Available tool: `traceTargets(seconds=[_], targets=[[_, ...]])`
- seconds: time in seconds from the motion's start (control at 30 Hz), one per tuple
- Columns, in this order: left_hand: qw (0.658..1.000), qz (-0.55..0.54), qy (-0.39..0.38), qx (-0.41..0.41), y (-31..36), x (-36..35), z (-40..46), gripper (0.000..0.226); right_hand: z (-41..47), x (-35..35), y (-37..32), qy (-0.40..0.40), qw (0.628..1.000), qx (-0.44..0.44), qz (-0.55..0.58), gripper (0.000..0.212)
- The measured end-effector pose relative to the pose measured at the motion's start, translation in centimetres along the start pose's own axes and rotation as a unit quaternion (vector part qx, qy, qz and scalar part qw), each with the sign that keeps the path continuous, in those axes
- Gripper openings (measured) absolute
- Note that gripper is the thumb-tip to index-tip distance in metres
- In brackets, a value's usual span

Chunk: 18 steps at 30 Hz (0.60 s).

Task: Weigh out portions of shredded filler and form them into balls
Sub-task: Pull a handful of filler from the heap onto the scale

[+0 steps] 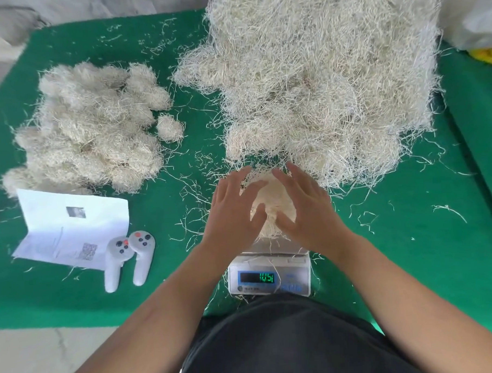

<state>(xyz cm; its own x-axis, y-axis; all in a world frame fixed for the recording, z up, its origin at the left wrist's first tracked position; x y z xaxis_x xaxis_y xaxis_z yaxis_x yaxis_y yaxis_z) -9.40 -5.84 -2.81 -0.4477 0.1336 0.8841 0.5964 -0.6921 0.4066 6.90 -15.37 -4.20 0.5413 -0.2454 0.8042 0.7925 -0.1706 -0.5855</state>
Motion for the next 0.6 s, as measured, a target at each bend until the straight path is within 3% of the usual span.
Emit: traceTargets(seconds=[0.23,0.37,0.53,0.6], targets=[[0.999,-0.029,0.044,0.004,0.1,0.5,-0.6,0.044,-0.3,-0.3,-0.3,-0.007,1.000,0.004,-0.008,0.091],[0.995,-0.064,0.053,0.058,-0.3,0.5,-0.7,0.047,0.1,-0.6,-0.2,-0.011,1.000,0.005,-0.020,0.100],[0.961,-0.144,-0.036,0.232,-1.7,-1.6,-1.4,0.055,0.6,-2.2,0.3,-0.060,0.997,-0.002,-0.042,0.123],[0.944,-0.179,-0.083,0.263,-1.6,-2.4,-1.6,0.057,0.8,-3.5,0.6,-0.104,0.993,-0.014,-0.056,0.128]])
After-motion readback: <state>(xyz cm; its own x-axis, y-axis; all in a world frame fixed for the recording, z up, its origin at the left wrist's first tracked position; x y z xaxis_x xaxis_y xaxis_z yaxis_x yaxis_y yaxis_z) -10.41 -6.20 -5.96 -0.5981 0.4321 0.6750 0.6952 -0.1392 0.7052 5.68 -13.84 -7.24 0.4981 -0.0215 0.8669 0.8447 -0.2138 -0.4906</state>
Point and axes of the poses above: each hand's wrist, its own z-axis towards the middle knuckle, its own x-axis out of the back of the hand, y = z × x, the point moved 2 cm from there along z, towards the middle knuckle, and after that the axes turned 6 degrees about y, right-handed, at the moved point
